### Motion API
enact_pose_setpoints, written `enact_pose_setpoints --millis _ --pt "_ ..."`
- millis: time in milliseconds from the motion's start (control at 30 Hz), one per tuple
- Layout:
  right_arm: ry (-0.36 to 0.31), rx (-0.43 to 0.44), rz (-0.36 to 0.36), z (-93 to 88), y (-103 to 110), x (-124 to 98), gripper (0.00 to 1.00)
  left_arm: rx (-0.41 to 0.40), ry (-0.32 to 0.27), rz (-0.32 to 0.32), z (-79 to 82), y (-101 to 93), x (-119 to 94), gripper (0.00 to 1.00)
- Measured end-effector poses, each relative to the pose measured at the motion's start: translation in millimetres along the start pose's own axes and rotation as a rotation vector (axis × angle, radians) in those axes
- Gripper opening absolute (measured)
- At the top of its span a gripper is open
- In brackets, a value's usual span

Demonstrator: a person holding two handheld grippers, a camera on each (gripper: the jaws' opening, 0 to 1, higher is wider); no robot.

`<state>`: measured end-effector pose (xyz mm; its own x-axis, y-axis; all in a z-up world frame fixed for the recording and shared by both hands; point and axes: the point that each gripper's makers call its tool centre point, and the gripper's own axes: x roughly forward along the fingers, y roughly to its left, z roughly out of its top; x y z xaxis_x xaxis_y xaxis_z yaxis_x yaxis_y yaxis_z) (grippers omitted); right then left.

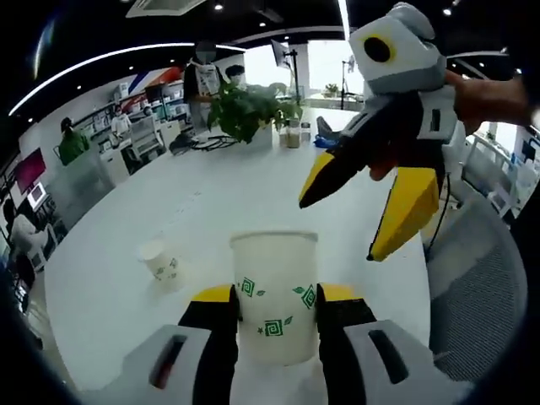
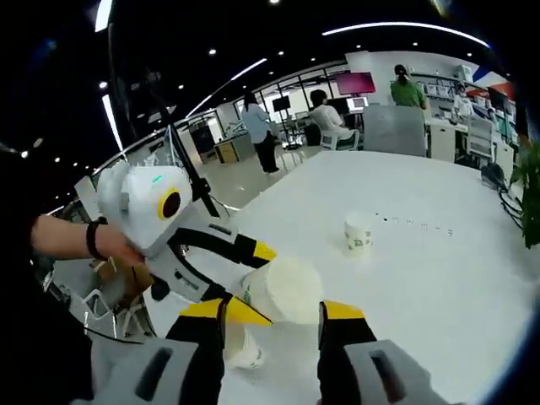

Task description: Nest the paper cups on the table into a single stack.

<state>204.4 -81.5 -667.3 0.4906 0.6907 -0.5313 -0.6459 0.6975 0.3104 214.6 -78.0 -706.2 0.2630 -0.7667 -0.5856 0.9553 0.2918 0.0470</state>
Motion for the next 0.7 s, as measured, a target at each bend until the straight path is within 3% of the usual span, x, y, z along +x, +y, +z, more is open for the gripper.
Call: enact_pose_setpoints --millis 167,267,467,700 --pt "0.060 0.013 0.068 -5.1 14 10 0.31 -0.014 -0.013 -0.035 -3.8 -7.8 1 0.34" --pt "0.096 -0.022 0.073 -9.9 18 17 0.29 -0.019 -0.021 -0.050 -5.3 -16.2 -5 0.34" --pt "0.123 0.003 0.129 -11.2 29 28 0.12 -0.024 -0.045 -0.064 -4.7 -21.2 -8 0.34" --pt "0.150 0.022 0.185 -11.9 44 36 0.06 -0.012 -0.057 -0.075 -3.1 -23.5 -12 0.34"
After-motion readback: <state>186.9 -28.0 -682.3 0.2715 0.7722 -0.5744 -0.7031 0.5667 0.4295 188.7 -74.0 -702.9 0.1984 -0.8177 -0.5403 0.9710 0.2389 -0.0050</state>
